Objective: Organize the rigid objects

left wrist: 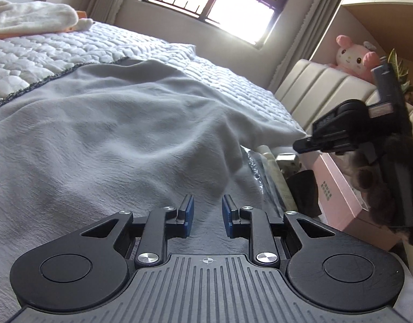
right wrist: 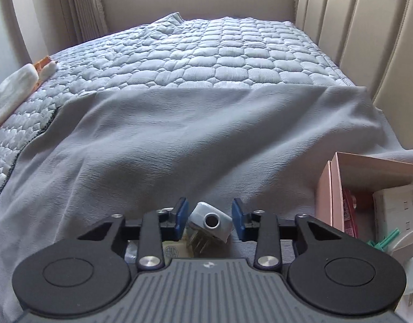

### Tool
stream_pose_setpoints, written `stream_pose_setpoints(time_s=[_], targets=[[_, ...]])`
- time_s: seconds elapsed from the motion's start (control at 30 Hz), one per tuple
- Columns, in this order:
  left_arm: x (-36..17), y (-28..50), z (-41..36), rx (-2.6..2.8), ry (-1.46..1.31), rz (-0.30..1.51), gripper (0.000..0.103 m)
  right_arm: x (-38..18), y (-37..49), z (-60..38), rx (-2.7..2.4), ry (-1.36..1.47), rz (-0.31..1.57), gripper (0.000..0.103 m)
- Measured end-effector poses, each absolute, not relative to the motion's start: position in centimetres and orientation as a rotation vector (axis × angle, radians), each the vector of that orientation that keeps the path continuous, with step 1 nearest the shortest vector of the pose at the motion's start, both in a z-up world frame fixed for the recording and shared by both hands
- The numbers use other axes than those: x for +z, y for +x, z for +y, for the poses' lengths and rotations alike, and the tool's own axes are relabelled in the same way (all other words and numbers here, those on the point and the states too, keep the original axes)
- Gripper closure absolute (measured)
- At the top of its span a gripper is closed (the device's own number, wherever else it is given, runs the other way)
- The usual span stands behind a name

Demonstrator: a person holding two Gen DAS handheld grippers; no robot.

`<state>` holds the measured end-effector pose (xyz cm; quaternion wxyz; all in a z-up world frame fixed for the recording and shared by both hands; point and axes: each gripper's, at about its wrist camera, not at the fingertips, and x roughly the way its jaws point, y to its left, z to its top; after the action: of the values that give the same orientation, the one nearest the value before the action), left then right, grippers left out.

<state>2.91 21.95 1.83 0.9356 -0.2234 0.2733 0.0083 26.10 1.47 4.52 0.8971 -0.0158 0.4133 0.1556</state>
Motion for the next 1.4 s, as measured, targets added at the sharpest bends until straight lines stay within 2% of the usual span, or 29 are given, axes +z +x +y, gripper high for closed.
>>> stream_pose_setpoints(time_s=[0.03, 0.23, 0.27, 0.3, 0.33, 0.4, 0.57, 0.73, 0.87, 0.9, 0.93, 1.07, 1.13, 1.2, 1.4], targets=[[1.8, 2.9, 22.0, 0.018, -0.455, 0.563, 0.078, 5.3, 25.2, 1.1, 0.364, -0.042, 0.855, 0.103], [1.5, 3.4, 21.1, 0.027, -0.436, 0.589, 0.078, 8.0, 20.2, -0.8, 0.448, -0.126, 0.811, 0.101], [1.6, 3.3, 20.9, 0.025, -0.432, 0.591, 0.078, 7.9, 20.4, -0.8, 0.443, -0.117, 0.831, 0.099], [1.6, 3.3, 20.8, 0.020, -0.428, 0.594, 0.078, 7.7, 20.9, -0.8, 0.440, -0.104, 0.857, 0.089], [1.5, 3.3, 20.8, 0.013, -0.428, 0.600, 0.078, 7.3, 21.3, -0.6, 0.434, -0.090, 0.877, 0.071], [1.3, 3.2, 20.8, 0.004, -0.436, 0.616, 0.078, 6.3, 22.1, -0.3, 0.395, -0.072, 0.881, 0.055], [0.8, 2.9, 21.0, -0.025, -0.443, 0.643, 0.078, 3.5, 25.3, 1.2, 0.312, -0.088, 0.865, 0.055], [0.7, 2.9, 21.6, -0.020, -0.472, 0.647, 0.078, 1.3, 28.1, 0.6, 0.301, 0.094, 0.932, 0.055], [0.8, 2.8, 21.4, -0.012, -0.463, 0.643, 0.078, 1.3, 26.6, 0.3, 0.415, 0.133, 0.953, 0.060], [0.8, 2.8, 21.3, -0.012, -0.459, 0.644, 0.078, 1.5, 26.0, 0.4, 0.453, 0.122, 0.963, 0.068], [0.8, 2.9, 21.3, -0.011, -0.457, 0.645, 0.078, 1.7, 25.2, 0.5, 0.488, 0.110, 0.967, 0.071], [0.7, 2.8, 21.2, -0.007, -0.455, 0.645, 0.078, 3.0, 21.4, 1.3, 0.606, 0.000, 0.964, 0.076], [0.7, 2.8, 21.2, -0.008, -0.456, 0.644, 0.078, 3.5, 19.7, 1.8, 0.617, -0.073, 0.954, 0.090], [0.7, 2.7, 21.2, -0.011, -0.458, 0.644, 0.078, 3.9, 18.1, 1.7, 0.639, -0.106, 0.939, 0.099], [0.6, 2.6, 21.5, -0.013, -0.477, 0.639, 0.078, 4.9, 13.9, -0.7, 0.709, -0.080, 0.940, 0.102]])
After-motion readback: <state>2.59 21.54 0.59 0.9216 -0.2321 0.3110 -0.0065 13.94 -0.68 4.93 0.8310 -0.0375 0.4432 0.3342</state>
